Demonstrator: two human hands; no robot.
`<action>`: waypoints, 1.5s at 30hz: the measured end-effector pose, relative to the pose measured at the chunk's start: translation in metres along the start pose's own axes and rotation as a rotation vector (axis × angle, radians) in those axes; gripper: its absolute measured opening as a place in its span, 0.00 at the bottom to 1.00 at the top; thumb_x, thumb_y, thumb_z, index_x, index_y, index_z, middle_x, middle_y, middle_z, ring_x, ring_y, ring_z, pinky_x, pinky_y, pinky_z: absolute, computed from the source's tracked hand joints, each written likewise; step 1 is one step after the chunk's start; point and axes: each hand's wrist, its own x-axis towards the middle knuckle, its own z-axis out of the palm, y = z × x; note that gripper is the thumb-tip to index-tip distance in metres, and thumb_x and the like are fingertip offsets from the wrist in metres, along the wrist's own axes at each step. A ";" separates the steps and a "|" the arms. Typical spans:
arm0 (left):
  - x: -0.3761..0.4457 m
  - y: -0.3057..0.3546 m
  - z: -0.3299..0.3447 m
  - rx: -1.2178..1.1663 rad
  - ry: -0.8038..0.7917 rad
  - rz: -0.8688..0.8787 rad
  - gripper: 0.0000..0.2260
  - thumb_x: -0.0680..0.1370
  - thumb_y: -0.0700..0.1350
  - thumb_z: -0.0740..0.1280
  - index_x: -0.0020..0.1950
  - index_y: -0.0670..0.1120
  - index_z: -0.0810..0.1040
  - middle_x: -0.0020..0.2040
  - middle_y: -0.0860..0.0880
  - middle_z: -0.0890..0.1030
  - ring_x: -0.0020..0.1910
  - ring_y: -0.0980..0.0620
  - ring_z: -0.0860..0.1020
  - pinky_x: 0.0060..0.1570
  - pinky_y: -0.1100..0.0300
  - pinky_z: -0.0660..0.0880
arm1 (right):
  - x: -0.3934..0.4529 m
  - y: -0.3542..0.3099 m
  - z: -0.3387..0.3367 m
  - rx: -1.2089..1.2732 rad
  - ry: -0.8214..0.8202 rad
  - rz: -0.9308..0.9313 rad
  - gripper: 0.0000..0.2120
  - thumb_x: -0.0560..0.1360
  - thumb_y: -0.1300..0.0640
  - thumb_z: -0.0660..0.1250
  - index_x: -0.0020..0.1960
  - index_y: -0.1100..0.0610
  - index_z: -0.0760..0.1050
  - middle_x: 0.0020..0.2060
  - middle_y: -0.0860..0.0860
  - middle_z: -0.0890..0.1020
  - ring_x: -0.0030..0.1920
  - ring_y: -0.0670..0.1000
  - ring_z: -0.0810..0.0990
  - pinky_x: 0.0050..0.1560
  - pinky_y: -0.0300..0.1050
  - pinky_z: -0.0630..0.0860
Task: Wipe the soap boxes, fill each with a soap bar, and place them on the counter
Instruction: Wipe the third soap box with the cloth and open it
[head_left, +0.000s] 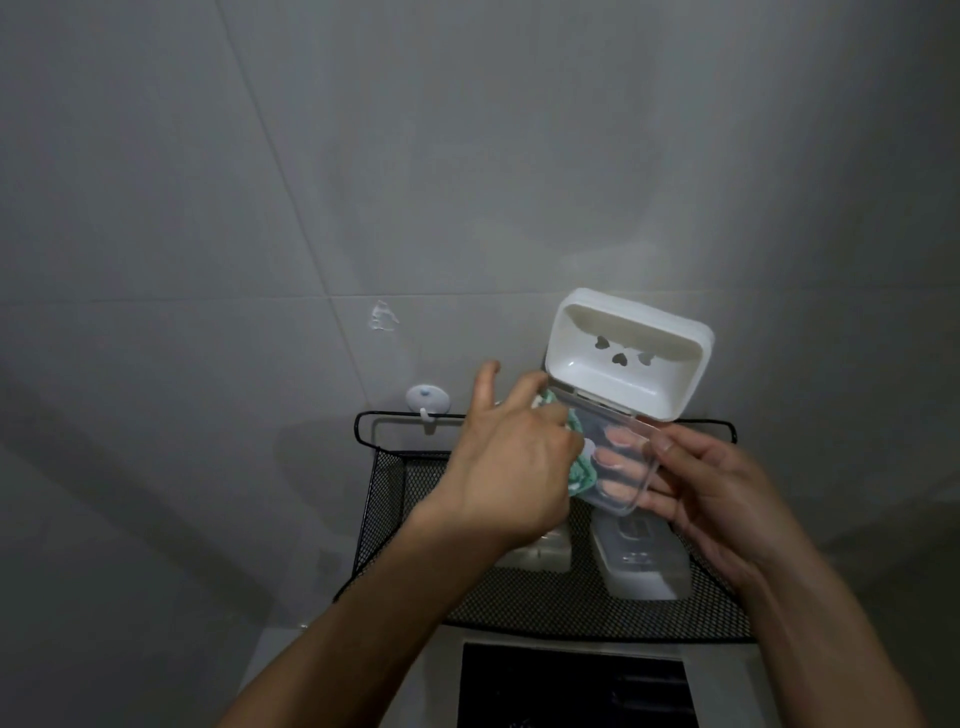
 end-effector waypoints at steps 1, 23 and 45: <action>0.000 0.002 0.000 0.024 0.008 -0.038 0.11 0.75 0.47 0.63 0.53 0.51 0.81 0.59 0.53 0.80 0.75 0.46 0.60 0.73 0.34 0.42 | 0.000 -0.001 0.000 0.004 -0.002 -0.003 0.18 0.72 0.60 0.64 0.60 0.66 0.78 0.55 0.62 0.85 0.52 0.60 0.86 0.45 0.54 0.85; 0.005 0.034 0.016 -0.344 0.086 0.123 0.18 0.76 0.38 0.64 0.64 0.52 0.78 0.64 0.58 0.77 0.59 0.52 0.64 0.54 0.50 0.57 | -0.007 -0.002 -0.005 0.019 0.012 -0.028 0.11 0.75 0.64 0.63 0.55 0.65 0.79 0.45 0.60 0.87 0.40 0.52 0.87 0.34 0.42 0.82; -0.005 -0.005 0.015 -0.421 0.081 -0.074 0.08 0.78 0.46 0.64 0.55 0.51 0.79 0.51 0.54 0.79 0.52 0.52 0.70 0.52 0.53 0.70 | -0.013 0.000 -0.012 0.020 0.066 0.020 0.13 0.75 0.64 0.63 0.57 0.65 0.80 0.51 0.63 0.86 0.46 0.57 0.87 0.38 0.50 0.85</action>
